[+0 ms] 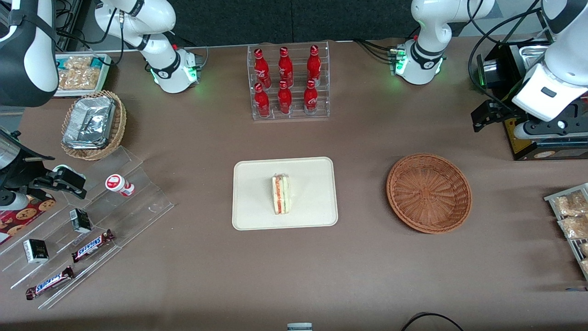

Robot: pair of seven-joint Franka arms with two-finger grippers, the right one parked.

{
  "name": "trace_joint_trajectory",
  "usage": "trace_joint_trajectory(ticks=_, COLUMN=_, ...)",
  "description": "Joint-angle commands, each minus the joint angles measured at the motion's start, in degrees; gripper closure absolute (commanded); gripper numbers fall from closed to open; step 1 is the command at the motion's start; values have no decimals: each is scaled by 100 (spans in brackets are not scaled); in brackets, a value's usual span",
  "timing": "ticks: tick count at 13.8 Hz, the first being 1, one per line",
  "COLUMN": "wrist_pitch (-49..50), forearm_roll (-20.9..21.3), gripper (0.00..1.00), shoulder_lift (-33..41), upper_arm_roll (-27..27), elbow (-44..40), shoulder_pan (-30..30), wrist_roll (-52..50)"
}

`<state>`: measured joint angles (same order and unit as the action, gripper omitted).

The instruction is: Place sandwich from basket to tray

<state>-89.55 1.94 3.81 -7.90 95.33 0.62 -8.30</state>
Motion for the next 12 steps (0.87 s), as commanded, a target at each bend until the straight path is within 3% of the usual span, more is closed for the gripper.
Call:
trace_joint_trajectory(ticks=1, wrist_pitch=-1, forearm_roll=-10, gripper=1, shoulder_lift=-12, upper_arm_roll=-80, elbow=-103, shoulder_pan=88, wrist_roll=30)
trace_joint_trajectory(ticks=12, wrist_pitch=105, forearm_roll=-62, gripper=1, shoulder_lift=-29, upper_arm_roll=-71, elbow=-234, shoulder_pan=88, wrist_roll=12)
